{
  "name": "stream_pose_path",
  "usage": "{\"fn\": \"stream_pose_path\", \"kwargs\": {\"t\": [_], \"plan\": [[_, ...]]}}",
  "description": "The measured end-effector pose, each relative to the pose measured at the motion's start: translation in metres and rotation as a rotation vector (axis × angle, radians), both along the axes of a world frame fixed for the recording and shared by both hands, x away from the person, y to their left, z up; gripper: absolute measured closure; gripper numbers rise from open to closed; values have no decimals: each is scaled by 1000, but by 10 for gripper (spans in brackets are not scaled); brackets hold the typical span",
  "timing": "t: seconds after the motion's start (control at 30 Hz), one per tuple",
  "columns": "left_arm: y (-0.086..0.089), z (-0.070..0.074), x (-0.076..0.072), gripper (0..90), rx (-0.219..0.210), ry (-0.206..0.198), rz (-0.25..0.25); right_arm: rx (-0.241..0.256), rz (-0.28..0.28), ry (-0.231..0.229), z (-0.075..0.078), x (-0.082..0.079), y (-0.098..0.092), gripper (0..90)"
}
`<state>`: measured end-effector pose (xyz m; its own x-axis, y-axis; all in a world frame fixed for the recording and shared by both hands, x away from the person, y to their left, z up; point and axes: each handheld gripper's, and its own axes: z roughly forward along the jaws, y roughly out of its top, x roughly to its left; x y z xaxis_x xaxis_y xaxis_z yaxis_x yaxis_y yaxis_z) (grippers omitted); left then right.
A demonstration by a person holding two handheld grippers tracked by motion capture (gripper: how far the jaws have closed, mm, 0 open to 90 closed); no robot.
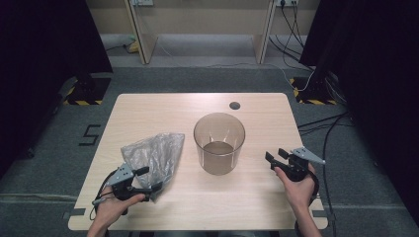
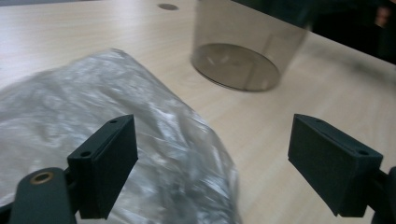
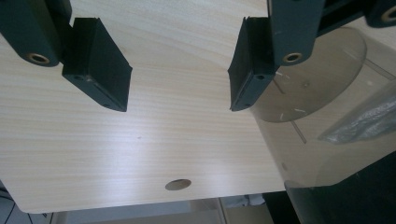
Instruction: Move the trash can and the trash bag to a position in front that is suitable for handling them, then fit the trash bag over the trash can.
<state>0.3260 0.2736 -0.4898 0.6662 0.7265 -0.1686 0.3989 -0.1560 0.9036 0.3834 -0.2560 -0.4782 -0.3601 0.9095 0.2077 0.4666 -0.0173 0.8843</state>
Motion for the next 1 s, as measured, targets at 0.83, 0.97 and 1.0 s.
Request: {"fn": "stream_pose_path", "kwargs": {"t": [0.83,0.97,1.0], "plan": [[-11,2,41,164,173,114,240,12,8,-17,9,0,-1,383],[-10,-4,48,164,212,131,273,6,8,-31,13,-2,0,383],[-9,-6,50,166,220,135,284,7,9,-32,14,-2,0,383]]}}
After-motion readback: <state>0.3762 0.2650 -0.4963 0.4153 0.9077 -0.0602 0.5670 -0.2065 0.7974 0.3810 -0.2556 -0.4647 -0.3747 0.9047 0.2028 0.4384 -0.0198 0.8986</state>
